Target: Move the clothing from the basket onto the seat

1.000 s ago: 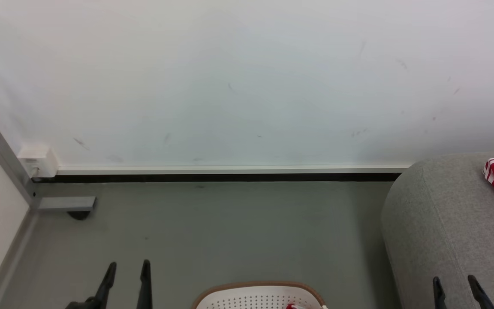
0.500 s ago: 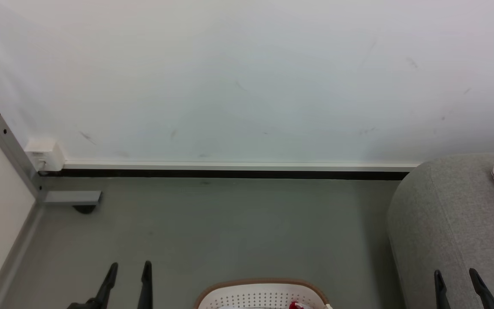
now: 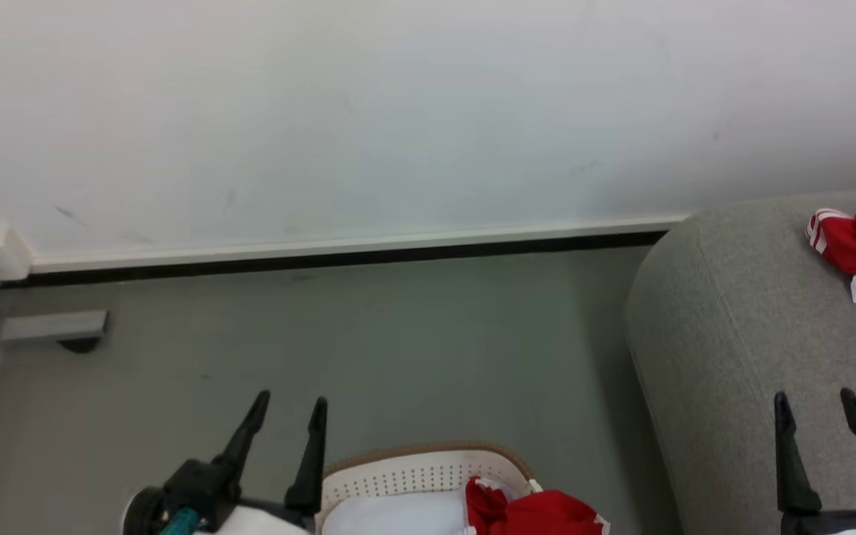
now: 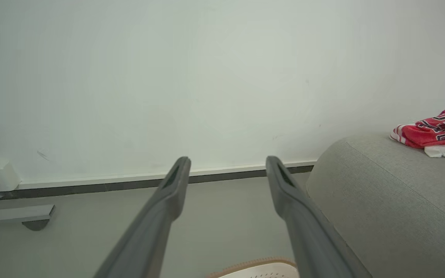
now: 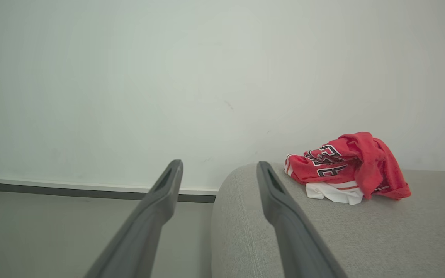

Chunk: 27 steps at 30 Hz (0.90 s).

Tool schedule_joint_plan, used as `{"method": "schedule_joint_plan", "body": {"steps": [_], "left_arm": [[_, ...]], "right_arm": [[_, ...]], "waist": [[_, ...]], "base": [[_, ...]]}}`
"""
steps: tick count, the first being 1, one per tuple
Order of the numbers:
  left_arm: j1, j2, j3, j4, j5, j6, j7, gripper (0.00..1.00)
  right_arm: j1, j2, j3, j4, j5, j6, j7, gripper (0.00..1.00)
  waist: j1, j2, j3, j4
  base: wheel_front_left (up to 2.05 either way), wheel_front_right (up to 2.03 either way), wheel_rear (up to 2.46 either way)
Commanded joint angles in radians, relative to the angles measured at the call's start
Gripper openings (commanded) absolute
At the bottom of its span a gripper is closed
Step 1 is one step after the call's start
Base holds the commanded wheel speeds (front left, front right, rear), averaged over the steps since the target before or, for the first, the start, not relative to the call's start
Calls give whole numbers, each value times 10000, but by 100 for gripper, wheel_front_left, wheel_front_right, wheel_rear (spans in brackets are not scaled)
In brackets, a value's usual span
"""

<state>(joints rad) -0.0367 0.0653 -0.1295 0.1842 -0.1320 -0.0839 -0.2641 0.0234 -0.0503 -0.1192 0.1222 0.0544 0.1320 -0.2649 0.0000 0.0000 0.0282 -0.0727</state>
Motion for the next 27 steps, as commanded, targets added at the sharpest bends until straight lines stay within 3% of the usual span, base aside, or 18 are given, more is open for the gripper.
{"method": "schedule_joint_plan", "body": {"steps": [1,5,11,19,27], "left_arm": [[-459,-9,-161,108,127,-75,-5,100],[-1723,50,-1181,837,481,-308,565,100],[-3605,551,-3257,2291,1004,-447,2412,100],[-5760,1231,-5798,4098,-79,-460,4041,100],[-7327,1479,-7219,5944,-690,-462,4301,100]], "right_arm": [[-313,-12,-50,-181,-43,-25,9,100],[-884,-10,-154,-569,14,-25,9,100],[-1863,-7,-142,-1171,305,-25,9,100],[-2872,-4,61,-1950,559,-25,9,100],[-3203,-7,194,-2519,529,-25,9,100]], "waist": [[0,0,862,-404],[0,0,2061,-746],[0,0,3875,-1256],[0,0,6095,-1839],[0,0,7580,-1998]], "base": [[0,0,0],[0,0,0],[0,0,0],[0,0,0],[0,0,0]]}}
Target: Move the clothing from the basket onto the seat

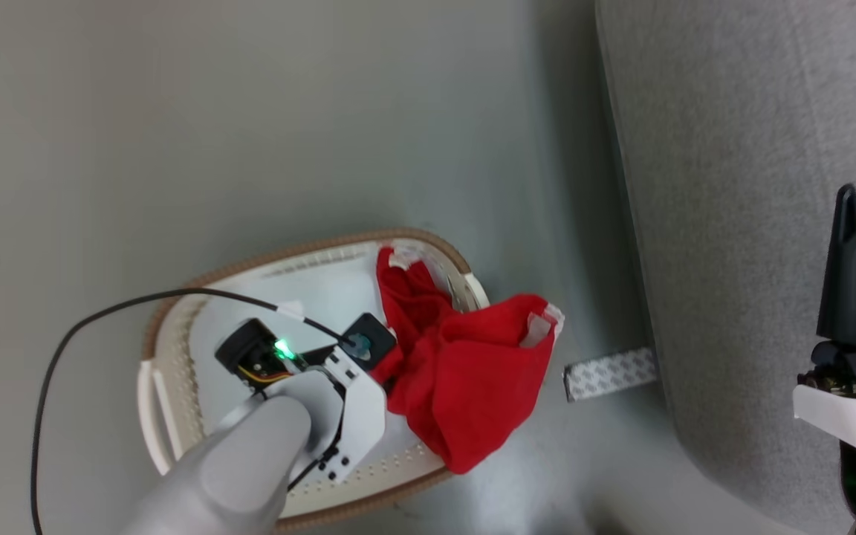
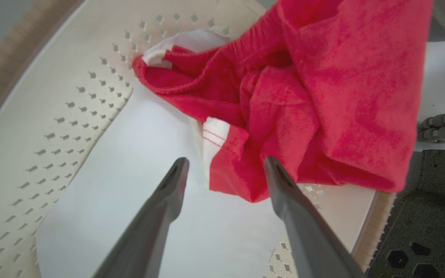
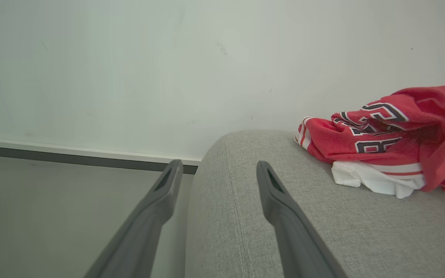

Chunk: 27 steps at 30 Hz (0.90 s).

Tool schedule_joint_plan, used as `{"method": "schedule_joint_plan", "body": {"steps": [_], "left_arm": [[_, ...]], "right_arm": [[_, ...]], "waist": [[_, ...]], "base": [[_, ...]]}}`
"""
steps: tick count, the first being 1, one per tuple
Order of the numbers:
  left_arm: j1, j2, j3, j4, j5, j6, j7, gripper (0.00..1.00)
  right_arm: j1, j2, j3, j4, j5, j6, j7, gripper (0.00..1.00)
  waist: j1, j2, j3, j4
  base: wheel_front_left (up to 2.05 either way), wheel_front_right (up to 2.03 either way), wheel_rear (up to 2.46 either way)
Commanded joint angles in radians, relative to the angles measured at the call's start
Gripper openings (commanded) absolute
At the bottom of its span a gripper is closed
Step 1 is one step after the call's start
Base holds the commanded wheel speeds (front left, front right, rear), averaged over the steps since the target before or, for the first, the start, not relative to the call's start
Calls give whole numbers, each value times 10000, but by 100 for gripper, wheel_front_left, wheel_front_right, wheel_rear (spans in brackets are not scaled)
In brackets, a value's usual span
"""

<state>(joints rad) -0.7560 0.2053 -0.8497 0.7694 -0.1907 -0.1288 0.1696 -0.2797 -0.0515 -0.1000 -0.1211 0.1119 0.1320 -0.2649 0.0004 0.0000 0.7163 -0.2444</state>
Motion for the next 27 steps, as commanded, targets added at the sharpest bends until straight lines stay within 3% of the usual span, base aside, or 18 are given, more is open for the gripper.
{"method": "schedule_joint_plan", "body": {"steps": [1,13,14,16,21,27], "left_arm": [[-278,59,-106,299,-165,-14,-55,100],[-1411,-247,-1058,1924,-893,-15,-647,100],[-1453,-318,-1120,2024,-983,-15,-717,74],[-1509,-460,-1221,2188,-1177,-15,-927,0],[-1437,-767,-1466,2528,-1695,-15,-1450,0],[-1034,-939,-1016,2610,-2443,-2,-2588,0]], "right_arm": [[-186,3,-19,-149,-36,-25,9,100],[-167,6,-45,-786,34,-25,10,100],[-148,6,-32,-801,48,-25,10,100],[-106,5,-55,-799,70,-25,10,100],[-47,5,-280,-606,131,-25,10,100],[86,3,-503,-386,-24,-25,10,100]], "waist": [[-4,0,817,-298],[-4,0,1929,-500],[-4,0,1975,-538],[-4,0,2009,-583],[-4,0,1668,-488],[-4,0,306,9]], "base": [[0,0,0],[0,0,0],[0,0,0],[0,0,0],[0,0,0],[0,0,0]]}}
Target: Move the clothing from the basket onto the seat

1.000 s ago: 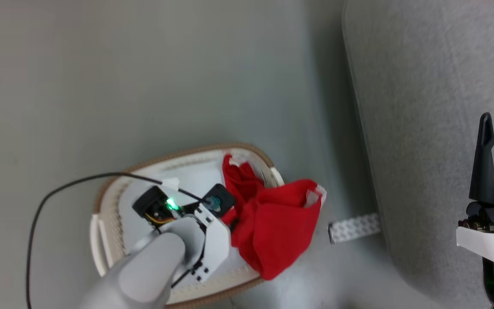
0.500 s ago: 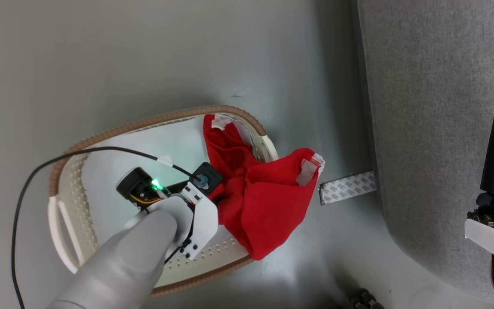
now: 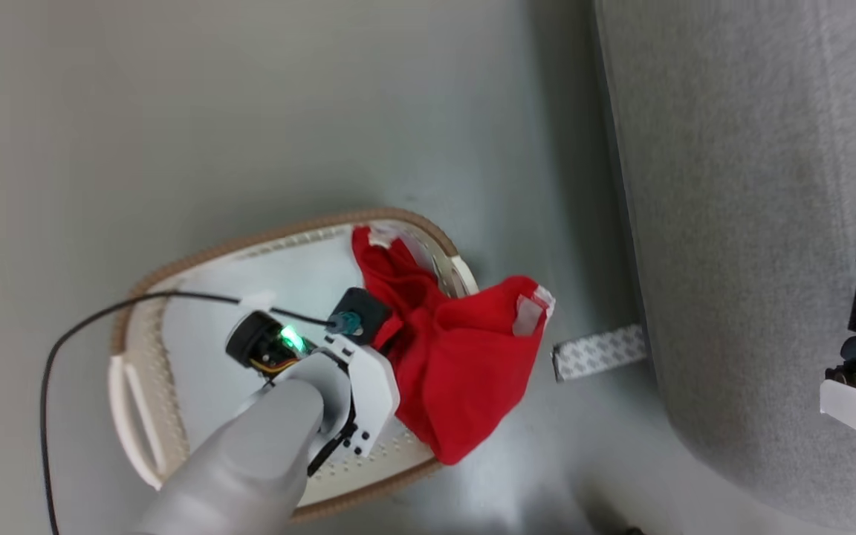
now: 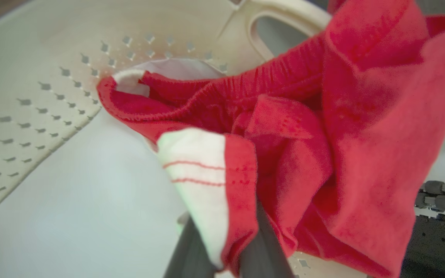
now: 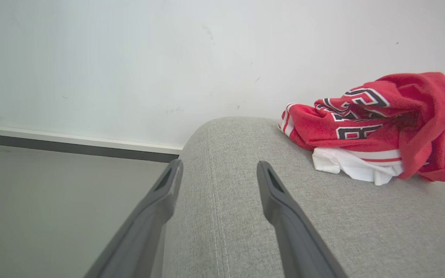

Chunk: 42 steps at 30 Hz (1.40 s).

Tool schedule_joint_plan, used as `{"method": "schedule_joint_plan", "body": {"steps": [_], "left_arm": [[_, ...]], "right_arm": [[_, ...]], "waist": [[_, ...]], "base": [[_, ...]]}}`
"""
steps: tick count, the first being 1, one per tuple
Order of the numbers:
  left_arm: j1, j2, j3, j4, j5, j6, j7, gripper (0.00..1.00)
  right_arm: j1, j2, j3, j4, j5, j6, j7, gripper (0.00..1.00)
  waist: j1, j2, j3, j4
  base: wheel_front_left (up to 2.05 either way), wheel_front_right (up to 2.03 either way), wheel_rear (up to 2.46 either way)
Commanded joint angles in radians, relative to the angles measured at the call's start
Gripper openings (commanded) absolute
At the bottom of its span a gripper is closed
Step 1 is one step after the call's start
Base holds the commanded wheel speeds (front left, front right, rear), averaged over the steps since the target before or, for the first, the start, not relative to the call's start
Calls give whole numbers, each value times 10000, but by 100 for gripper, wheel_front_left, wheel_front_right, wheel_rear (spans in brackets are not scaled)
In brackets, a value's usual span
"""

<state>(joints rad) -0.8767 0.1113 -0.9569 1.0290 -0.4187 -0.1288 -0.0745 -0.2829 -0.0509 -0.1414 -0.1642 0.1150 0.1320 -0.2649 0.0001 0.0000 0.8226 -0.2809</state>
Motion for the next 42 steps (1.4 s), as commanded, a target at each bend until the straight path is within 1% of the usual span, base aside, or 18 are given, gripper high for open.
{"method": "schedule_joint_plan", "body": {"steps": [1,5,8,12,15,16,20,24,29,33,39,42], "left_arm": [[261,-6,129,-12,-221,19,-325,0],[692,-3,392,-316,-583,142,-895,0],[1070,47,577,-791,-818,229,-1158,0],[1735,161,821,-1795,-1185,441,-1337,0],[2171,348,962,-2911,-1385,729,-1234,0],[2171,348,962,-2911,-1385,729,-1234,0],[2732,793,1154,-4779,-1563,1264,-850,0],[3183,1314,1354,-6867,-1684,1912,-271,0],[3453,1969,1691,-9193,-1599,2821,401,0],[3482,2430,2008,-10518,-1514,3364,850,0],[3459,2951,2375,-11446,-1512,3811,1282,0],[3327,3113,2483,-11771,-1433,3940,1435,0]], "right_arm": [[154,-2,-141,94,-77,-25,10,100],[325,-5,-285,323,-233,-25,10,100],[579,-5,-349,558,-371,-25,10,100],[1077,-7,-325,915,-511,-25,10,100],[1447,-10,-245,1124,-637,-25,8,100],[1447,-10,-245,1124,-637,-25,8,100],[1970,-8,-112,1321,-746,-25,10,100],[2441,-5,1,1469,-777,-25,10,100],[2784,-8,151,1516,-614,-25,10,100],[2897,-4,491,1544,-501,-25,10,100],[3014,-4,1742,1811,-672,-25,10,100],[2956,-64,2892,2037,-819,-25,10,100]], "waist": [[-1,0,-1033,487],[-1,0,-2277,951],[-1,0,-3292,1288],[-1,0,-4779,1653],[-1,0,-5743,1850],[-1,0,-5743,1850],[-1,0,-6867,2051],[-1,0,-7733,2199],[-1,0,-8367,2272],[-1,0,-8592,2244],[-1,0,-8771,2150],[-1,0,-8773,2134]], "base": [[0,0,0],[0,0,0],[0,0,0],[0,0,0],[0,0,0],[0,0,0],[0,0,0],[0,0,0],[0,0,0],[0,0,0],[0,0,0],[0,0,0]]}}
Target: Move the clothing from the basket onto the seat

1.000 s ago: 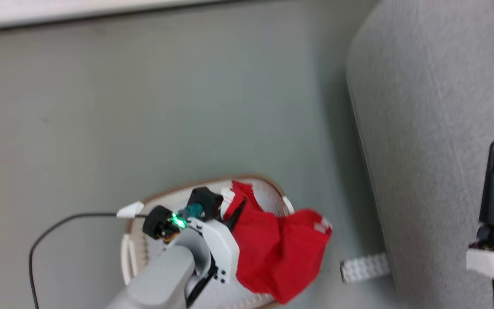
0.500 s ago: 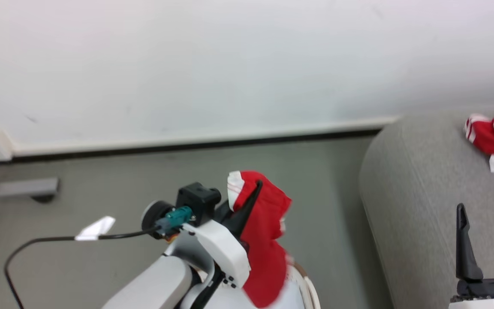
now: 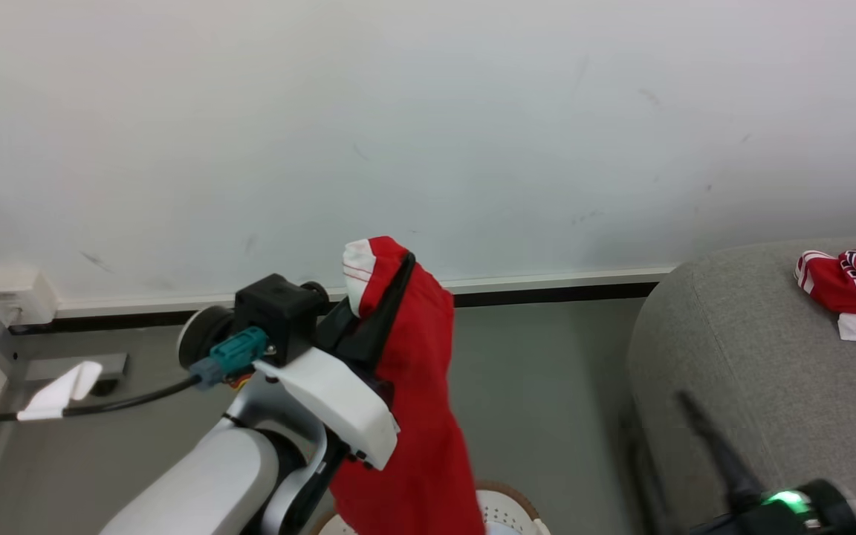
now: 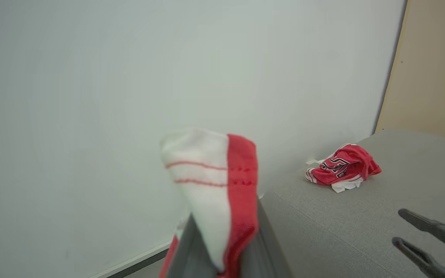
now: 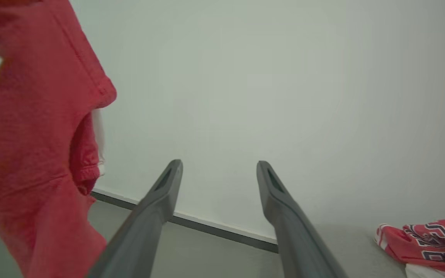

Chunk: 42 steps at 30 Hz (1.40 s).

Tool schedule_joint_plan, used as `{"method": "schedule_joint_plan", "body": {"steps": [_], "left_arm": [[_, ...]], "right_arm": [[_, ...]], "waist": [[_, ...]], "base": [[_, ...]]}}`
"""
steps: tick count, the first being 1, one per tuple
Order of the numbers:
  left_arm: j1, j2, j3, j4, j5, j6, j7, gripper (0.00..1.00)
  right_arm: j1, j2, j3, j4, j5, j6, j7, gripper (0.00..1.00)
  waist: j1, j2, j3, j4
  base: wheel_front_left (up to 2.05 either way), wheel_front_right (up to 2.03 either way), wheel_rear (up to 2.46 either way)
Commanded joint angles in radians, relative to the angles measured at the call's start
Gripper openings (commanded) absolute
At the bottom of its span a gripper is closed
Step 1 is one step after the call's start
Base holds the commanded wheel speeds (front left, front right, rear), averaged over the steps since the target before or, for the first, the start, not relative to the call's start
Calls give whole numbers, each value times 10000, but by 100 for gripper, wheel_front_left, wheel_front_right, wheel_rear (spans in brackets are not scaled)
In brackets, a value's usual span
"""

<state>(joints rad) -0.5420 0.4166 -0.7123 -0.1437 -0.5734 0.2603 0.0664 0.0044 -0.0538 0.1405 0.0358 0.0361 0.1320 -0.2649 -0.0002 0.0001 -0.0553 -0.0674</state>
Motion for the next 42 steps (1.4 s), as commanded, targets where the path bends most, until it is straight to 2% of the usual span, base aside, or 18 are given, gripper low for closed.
{"method": "schedule_joint_plan", "body": {"steps": [1,5,9,15,20,21,22,23,27,33,34,36,37,39,42], "left_arm": [[-67,87,44,-165,147,60,69,0],[-228,34,-70,-580,242,137,243,0],[-275,-222,-363,-940,339,116,341,0],[-389,-759,-937,-1143,395,-42,376,0],[-541,-1089,-1248,-939,366,-206,429,0],[-578,-1135,-1277,-881,352,-226,416,0],[-606,-1176,-1292,-820,326,-258,403,0],[-621,-1207,-1291,-755,299,-257,385,0],[-633,-1205,-1220,-481,194,-226,345,0],[-475,-986,-1032,-68,153,-120,206,0],[-430,-965,-980,-13,143,-70,163,3],[-373,-868,-921,152,262,28,68,36],[-339,-852,-910,231,301,45,40,49],[-282,-838,-902,357,339,79,-70,100],[-213,-911,-948,544,284,48,-176,100]], "right_arm": [[9,-120,526,125,3,-25,10,100],[-431,-481,2442,421,341,-26,10,100],[-1189,-719,3745,765,676,-26,10,100],[-2644,-591,4661,1842,1019,-26,10,100],[-3639,-449,4913,3180,1316,-26,10,100],[-3807,-413,4997,3420,1339,-26,10,97],[-3947,-365,5033,3609,1464,-26,9,63],[-4021,-312,5077,3827,1664,-26,10,2],[-4362,-240,5331,4366,2196,-26,10,0],[-4465,-318,5424,4351,2747,-26,9,0],[-4475,-345,5389,4297,2842,-26,9,0],[-4487,-435,5227,4152,3014,-26,9,0],[-4463,-487,5132,4055,3072,-26,10,0],[-4351,-642,4947,3838,3199,-26,9,0],[-4133,-973,4728,3497,3402,-26,9,0]], "waist": [[2,-1,9,8],[2,-1,46,94],[2,-1,107,200],[2,-1,103,383],[2,-1,74,586],[2,-1,70,623],[2,-1,68,656],[2,-1,66,692],[2,-1,54,788],[2,-1,130,694],[2,-1,153,655],[2,-1,198,574],[2,-1,221,539],[2,-1,273,470],[2,-1,358,321]], "base": [[0,0,0],[0,0,0],[0,0,0],[0,0,0],[0,0,0],[0,0,0],[0,0,0],[0,0,0],[0,0,0],[0,0,0],[0,0,0],[0,0,0],[0,0,0],[0,0,0],[0,0,0]]}}
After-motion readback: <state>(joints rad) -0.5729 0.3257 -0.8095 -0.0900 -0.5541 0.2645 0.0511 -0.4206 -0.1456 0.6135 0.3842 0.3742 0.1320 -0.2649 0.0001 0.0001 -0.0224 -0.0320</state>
